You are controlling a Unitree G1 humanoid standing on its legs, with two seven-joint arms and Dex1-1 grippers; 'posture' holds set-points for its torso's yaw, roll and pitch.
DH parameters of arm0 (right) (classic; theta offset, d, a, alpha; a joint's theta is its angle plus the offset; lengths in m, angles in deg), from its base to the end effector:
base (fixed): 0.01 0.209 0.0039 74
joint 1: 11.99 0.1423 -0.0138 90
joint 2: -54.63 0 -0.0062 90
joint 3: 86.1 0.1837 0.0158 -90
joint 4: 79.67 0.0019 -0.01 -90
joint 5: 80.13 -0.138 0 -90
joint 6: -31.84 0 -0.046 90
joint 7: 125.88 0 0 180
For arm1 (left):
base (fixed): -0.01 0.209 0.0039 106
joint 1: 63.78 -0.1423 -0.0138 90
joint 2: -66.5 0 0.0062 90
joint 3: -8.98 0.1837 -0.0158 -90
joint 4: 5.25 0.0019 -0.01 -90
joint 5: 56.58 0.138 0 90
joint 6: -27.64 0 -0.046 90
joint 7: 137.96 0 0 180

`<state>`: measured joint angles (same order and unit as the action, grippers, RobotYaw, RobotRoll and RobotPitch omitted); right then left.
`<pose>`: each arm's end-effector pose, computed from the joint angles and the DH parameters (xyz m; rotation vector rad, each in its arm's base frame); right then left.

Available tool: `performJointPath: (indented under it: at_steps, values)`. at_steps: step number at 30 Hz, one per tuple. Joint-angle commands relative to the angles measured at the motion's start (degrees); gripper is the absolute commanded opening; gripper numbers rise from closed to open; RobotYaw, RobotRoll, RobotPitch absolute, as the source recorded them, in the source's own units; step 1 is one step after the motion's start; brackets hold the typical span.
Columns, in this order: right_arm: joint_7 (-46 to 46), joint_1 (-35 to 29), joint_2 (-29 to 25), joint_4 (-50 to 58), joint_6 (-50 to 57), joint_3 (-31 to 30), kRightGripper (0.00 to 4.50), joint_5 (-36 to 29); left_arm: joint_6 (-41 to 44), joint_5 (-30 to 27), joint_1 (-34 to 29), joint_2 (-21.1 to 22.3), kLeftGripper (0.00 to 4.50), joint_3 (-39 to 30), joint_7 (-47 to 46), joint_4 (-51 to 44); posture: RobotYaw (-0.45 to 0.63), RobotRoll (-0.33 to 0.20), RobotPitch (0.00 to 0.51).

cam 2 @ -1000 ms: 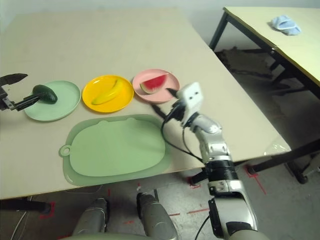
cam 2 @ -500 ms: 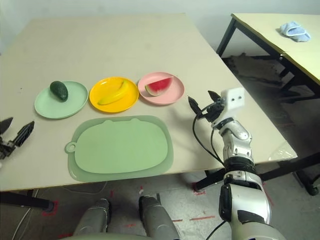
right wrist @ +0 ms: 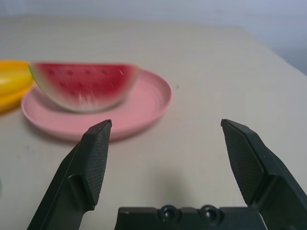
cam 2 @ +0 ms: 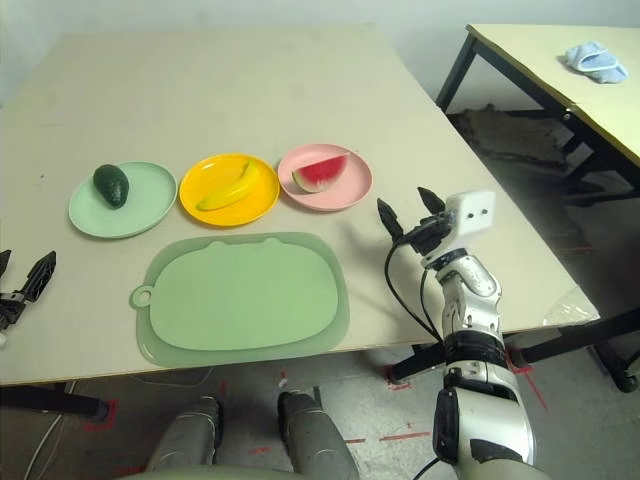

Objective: Place the fruits into color-matched plates.

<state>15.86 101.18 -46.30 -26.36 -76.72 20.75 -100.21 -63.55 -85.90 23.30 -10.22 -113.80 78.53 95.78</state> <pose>0.2588 -0.3021 0.0851 -0.0873 -0.2147 0.2652 0.1554 0.3533 0.0840 -0.0046 -0.0937 -0.0321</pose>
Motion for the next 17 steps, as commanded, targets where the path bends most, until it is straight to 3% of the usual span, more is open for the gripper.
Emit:
performJointPath:
  at_steps: [1,10,17]
  values:
    - [2.01,-1.89,1.45,4.34,1.70,-0.21,4.50,0.23,-0.18,0.56,-0.36,0.33,4.48,0.51,0.43,1.21,-0.04,0.000,0.191]
    - [3.50,-2.65,7.85,11.80,4.57,-4.64,4.50,1.14,-0.77,1.25,-1.12,0.65,4.48,0.45,0.26,0.26,0.02,0.000,0.208]
    - [4.49,-2.40,9.20,12.61,5.26,-5.63,4.50,1.56,-1.12,0.59,-3.39,0.37,4.48,-0.49,-0.79,-1.99,0.04,0.000,0.196]
